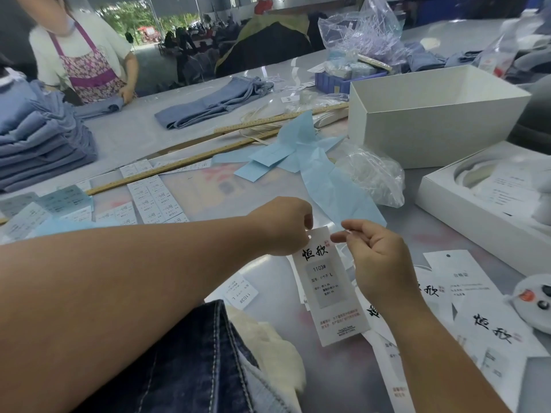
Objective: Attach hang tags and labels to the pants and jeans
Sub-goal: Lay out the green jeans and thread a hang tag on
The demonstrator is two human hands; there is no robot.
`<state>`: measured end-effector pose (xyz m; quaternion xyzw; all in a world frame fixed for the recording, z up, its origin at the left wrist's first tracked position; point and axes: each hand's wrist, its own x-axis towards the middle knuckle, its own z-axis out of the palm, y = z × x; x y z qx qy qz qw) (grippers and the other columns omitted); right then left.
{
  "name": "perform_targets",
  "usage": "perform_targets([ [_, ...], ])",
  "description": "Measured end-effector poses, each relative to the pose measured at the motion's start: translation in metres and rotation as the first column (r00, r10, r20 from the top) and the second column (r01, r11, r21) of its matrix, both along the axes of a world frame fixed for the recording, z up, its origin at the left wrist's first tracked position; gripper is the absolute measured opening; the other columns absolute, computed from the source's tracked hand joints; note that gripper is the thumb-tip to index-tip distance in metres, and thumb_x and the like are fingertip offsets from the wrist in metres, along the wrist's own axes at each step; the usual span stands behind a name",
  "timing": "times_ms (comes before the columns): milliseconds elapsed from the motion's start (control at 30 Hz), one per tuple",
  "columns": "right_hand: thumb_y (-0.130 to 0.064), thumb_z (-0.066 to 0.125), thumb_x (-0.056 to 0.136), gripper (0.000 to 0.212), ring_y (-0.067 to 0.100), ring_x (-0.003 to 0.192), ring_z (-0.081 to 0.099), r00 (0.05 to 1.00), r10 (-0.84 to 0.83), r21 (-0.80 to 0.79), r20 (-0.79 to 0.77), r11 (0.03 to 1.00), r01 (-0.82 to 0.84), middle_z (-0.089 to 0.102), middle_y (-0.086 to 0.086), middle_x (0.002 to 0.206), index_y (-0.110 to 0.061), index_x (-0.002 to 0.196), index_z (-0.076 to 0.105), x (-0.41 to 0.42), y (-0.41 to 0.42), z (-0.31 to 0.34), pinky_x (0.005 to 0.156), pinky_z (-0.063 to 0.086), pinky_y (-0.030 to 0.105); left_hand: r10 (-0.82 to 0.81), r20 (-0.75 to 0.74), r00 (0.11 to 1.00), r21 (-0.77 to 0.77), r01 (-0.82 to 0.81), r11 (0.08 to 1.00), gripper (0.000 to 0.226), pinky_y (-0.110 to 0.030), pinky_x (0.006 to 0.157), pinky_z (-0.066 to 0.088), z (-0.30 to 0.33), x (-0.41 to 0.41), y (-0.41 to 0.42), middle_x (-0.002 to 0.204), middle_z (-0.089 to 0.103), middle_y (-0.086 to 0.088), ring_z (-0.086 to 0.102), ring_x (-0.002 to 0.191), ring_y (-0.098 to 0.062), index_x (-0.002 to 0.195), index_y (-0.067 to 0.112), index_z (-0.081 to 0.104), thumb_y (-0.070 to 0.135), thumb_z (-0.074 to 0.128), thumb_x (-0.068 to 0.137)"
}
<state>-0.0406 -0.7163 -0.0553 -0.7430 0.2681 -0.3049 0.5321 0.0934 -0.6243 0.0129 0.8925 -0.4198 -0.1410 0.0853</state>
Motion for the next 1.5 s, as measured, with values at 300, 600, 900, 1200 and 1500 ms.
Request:
perform_targets([
  [300,-0.013,0.071,0.085,0.017,0.010,0.063,0.063,0.996,-0.027,-0.072,0.080,0.997,0.033,0.069,-0.014,0.070,-0.023,0.072,0.070,0.000,0.006,0.002,0.055,0.049,0.018,-0.030,0.032,0.999,-0.029,0.031,0.999,0.009,-0.020,0.059,0.038,0.000,-0.001,0.001,0.086,0.051,0.011,0.050,0.084,-0.014,0.091,0.026,0.053,0.029,0.061,0.095],
  [600,-0.014,0.063,0.093,0.023,-0.003,0.070,0.066,0.994,0.007,-0.028,0.110,1.000,-0.004,0.071,-0.011,0.077,-0.034,0.105,0.060,0.004,0.010,-0.005,0.056,0.045,0.006,-0.073,0.084,0.994,-0.104,0.082,0.991,0.012,-0.023,0.066,0.042,0.002,-0.004,0.001,0.080,0.049,0.014,0.053,0.085,-0.014,0.090,0.026,0.054,0.029,0.065,0.093],
  [900,-0.009,0.066,0.086,0.035,0.002,0.061,0.058,0.998,-0.001,-0.098,0.055,0.995,0.007,0.067,-0.029,0.077,-0.041,0.070,0.064,0.006,0.010,-0.007,0.056,0.044,0.010,-0.068,0.024,0.997,-0.138,0.071,0.988,0.014,-0.018,0.058,0.035,0.003,-0.003,0.002,0.079,0.049,0.016,0.049,0.074,-0.007,0.085,0.027,0.054,0.027,0.067,0.091],
  [1200,-0.012,0.066,0.087,0.027,0.002,0.059,0.051,0.994,-0.048,-0.125,0.094,0.990,0.059,0.066,-0.016,0.082,-0.035,0.073,0.061,0.006,0.010,-0.010,0.059,0.041,0.016,-0.084,-0.024,0.996,-0.199,0.078,0.977,0.010,-0.018,0.058,0.035,0.005,-0.005,0.002,0.079,0.052,0.016,0.049,0.072,-0.002,0.087,0.028,0.059,0.025,0.068,0.091],
  [1500,-0.022,0.065,0.091,0.014,0.011,0.060,0.058,0.998,-0.059,-0.124,0.037,0.990,0.063,0.067,-0.013,0.073,-0.031,0.080,0.063,0.006,0.010,-0.014,0.054,0.041,0.022,-0.049,0.019,0.999,-0.123,0.051,0.991,0.009,-0.018,0.062,0.041,0.004,-0.003,0.000,0.097,0.058,0.003,0.052,0.085,-0.016,0.091,0.023,0.055,0.019,0.053,0.098],
])
